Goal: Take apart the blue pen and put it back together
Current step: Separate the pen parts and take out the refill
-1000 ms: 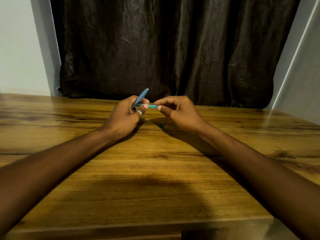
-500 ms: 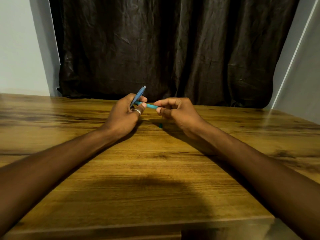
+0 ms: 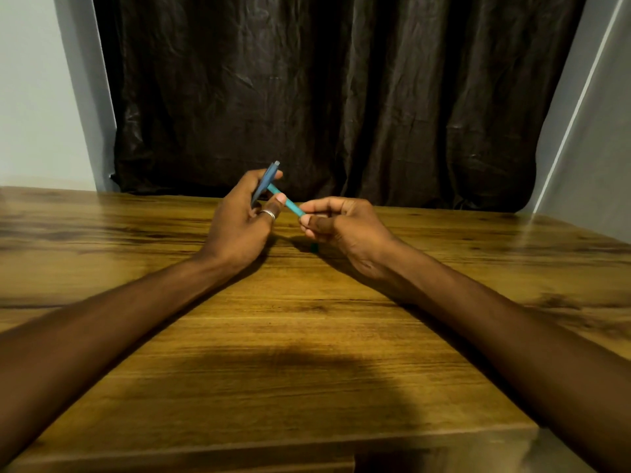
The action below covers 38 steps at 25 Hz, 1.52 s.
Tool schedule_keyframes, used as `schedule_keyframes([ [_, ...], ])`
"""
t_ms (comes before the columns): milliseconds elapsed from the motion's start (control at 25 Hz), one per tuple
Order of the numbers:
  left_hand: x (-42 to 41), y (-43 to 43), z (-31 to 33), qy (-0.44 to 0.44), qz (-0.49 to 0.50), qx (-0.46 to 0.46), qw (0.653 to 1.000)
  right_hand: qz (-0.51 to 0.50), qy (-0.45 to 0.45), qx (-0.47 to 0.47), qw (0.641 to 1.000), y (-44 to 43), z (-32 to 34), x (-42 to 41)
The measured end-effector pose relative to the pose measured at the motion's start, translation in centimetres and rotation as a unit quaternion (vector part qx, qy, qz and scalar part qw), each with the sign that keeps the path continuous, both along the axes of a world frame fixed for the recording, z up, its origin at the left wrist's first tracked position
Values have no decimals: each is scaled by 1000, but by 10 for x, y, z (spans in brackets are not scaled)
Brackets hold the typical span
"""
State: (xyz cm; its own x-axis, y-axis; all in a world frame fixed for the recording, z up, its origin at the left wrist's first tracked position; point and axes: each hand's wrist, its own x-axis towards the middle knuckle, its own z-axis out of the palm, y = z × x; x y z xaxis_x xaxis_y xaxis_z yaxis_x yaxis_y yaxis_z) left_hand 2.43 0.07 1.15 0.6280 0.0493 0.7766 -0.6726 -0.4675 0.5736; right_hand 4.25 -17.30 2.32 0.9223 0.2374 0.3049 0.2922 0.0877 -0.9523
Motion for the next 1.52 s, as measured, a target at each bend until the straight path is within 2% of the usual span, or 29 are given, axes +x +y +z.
schedule_keyframes([
  [240,4,2,-1,-3,-10,-15,1000,19,30,40,999,-2,3,-1],
  [640,9,4,-3,17,-19,-30,999,4,31,17,999,-2,4,0],
  [1080,0,1,2,56,-31,-48,997,-97,-4,-34,995,-9,6,8],
  [1520,1,8,3,112,13,-29,993,-191,-57,-56,978,-35,20,10],
])
